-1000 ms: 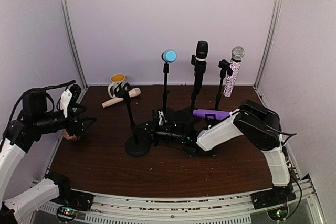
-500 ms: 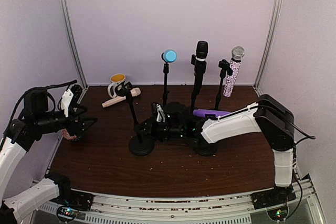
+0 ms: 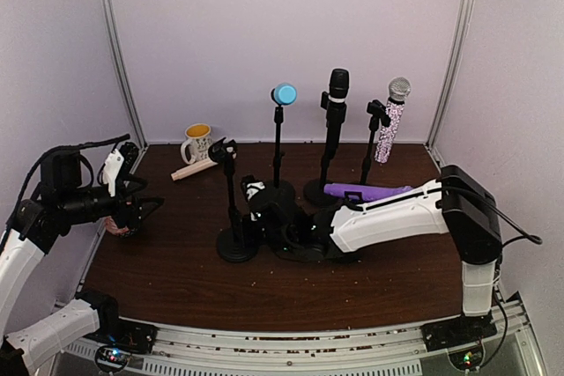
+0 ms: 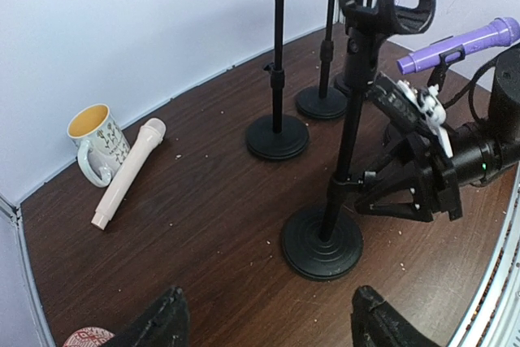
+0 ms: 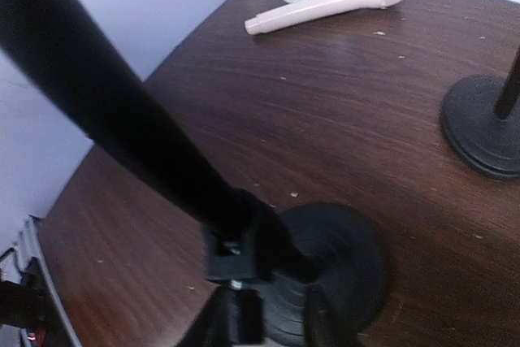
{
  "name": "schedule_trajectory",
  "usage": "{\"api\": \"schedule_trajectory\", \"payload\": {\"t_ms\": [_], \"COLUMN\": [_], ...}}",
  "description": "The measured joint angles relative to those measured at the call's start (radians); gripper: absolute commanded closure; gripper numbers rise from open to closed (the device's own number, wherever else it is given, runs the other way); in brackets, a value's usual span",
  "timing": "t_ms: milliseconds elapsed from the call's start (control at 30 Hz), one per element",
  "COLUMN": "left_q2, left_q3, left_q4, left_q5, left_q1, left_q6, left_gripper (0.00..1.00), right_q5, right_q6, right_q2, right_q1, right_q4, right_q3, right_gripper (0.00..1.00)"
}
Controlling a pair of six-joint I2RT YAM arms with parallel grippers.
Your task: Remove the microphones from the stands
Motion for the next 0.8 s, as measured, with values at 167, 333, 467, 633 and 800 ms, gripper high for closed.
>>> {"api": "schedule_trajectory", "payload": {"t_ms": [167,333,467,633,800], "left_q2": [0.000,0.000,0.000,0.000,0.002], "left_q3": [0.000,0.000,0.000,0.000,0.000], "left_q4": [-0.001,-0.001,-0.002,-0.003,-0.003], "left_q5": [0.000,-0.001,-0.001,-0.001,-0.001], "left_q1": [0.000,0.000,0.000,0.000,0.000], "left_q6": [0.003,0.004,0.004,0.004,0.003], "left_gripper": [0.29,0.29,0.29,0.29,0.29], "right_q5": [0.207,0.305,0.339,0.298,0.230], "right_q6": [-0.138,-0.204,-0.221,-0.206,-0.205], "right_q2": [0.000,-0.016,-0.088,-0.214,-0.264], "right_q1": [0.061,0.095,0.099,0.090,0.076], "right_q4": [-0.130,-0.164,-0.121,-0.024,0.048], "right_q3": [-0.002,-0.007,-0.063,-0.171,-0.197], "right_gripper": [0.40,0.31,0.30,0.23,0.16]}}
